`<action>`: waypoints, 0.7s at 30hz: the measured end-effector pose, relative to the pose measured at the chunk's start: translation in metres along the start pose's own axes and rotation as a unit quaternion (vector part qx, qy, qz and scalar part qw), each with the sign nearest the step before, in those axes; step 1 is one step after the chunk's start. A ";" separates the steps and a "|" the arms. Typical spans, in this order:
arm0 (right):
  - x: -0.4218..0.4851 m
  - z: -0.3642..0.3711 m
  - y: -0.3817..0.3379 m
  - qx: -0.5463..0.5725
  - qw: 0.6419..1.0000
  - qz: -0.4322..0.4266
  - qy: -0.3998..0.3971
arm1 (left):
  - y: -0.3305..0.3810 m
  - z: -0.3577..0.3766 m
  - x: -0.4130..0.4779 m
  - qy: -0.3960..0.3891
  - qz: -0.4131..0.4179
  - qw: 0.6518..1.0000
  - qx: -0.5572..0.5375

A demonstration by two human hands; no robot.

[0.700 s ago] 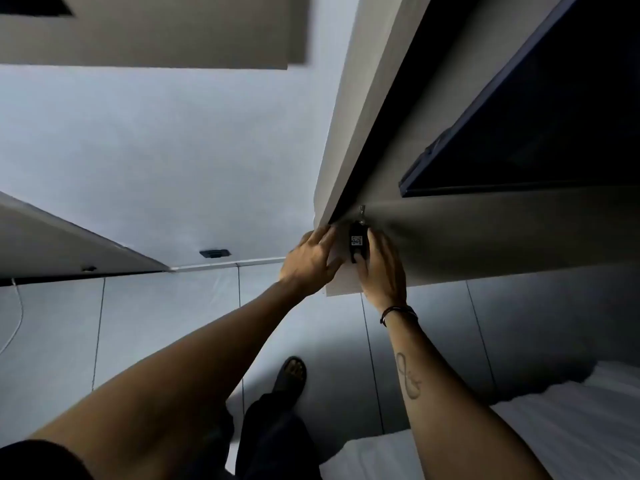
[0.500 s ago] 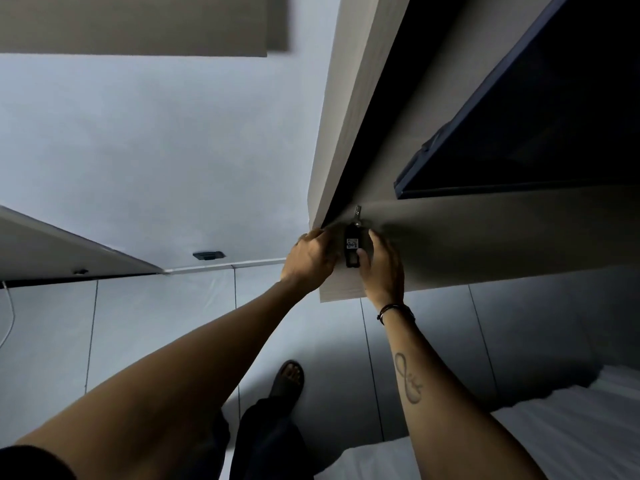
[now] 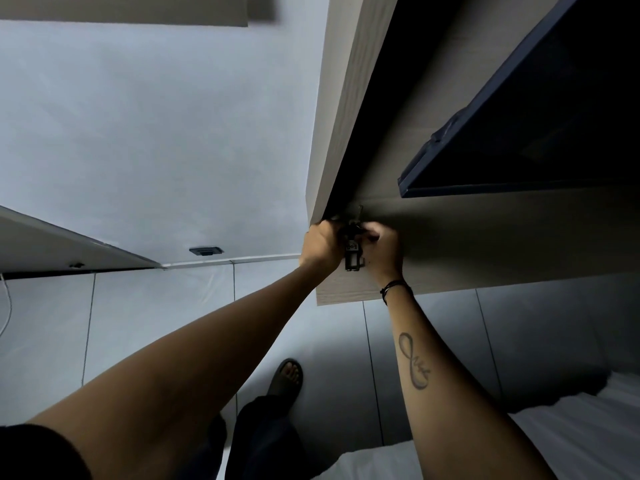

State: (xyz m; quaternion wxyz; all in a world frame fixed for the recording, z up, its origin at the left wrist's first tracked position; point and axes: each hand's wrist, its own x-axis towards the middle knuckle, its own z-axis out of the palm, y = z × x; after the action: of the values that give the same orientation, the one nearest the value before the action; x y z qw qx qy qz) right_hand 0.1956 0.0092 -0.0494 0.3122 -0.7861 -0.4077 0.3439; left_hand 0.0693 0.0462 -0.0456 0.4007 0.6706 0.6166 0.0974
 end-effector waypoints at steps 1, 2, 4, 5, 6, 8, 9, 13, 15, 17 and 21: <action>0.000 0.001 0.001 0.011 1.000 0.008 0.001 | -0.001 0.001 0.000 0.004 -0.009 1.000 -0.018; 0.000 0.001 0.001 0.027 0.999 0.020 -0.003 | -0.002 0.001 -0.001 0.007 -0.015 0.999 -0.039; -0.002 -0.001 0.001 0.075 0.996 0.055 -0.017 | -0.005 0.002 -0.002 0.002 -0.032 0.996 -0.088; -0.005 -0.002 0.001 0.099 0.992 0.071 -0.023 | -0.007 0.002 -0.004 -0.002 -0.045 0.992 -0.117; -0.008 -0.003 0.001 0.120 0.989 0.083 -0.027 | -0.009 0.001 -0.006 -0.003 -0.060 0.987 -0.149; -0.017 -0.004 -0.001 0.161 0.981 0.102 -0.032 | -0.016 -0.003 -0.010 0.005 -0.083 0.977 -0.198; -0.022 -0.005 -0.002 0.178 0.977 0.108 -0.035 | -0.020 -0.006 -0.012 0.005 -0.089 0.972 -0.218; -0.047 -0.001 -0.011 0.214 0.970 0.108 -0.040 | -0.031 -0.029 -0.030 -0.044 -0.091 0.939 -0.329; -0.058 0.004 -0.017 0.223 0.969 0.103 -0.041 | -0.037 -0.042 -0.041 -0.057 -0.086 0.933 -0.346; -0.072 0.011 -0.027 0.233 0.966 0.100 -0.051 | -0.047 -0.057 -0.054 -0.058 -0.080 0.931 -0.352; -0.098 0.029 -0.055 0.252 0.961 0.085 -0.070 | -0.070 -0.092 -0.077 -0.046 -0.077 0.929 -0.359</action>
State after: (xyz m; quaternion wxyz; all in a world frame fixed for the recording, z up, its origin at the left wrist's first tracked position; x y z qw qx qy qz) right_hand 0.1070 -0.0429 0.0045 0.4409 -0.6874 -0.2606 0.5150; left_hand -0.0580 0.0090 -0.0030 0.6485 0.4367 0.5711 0.2502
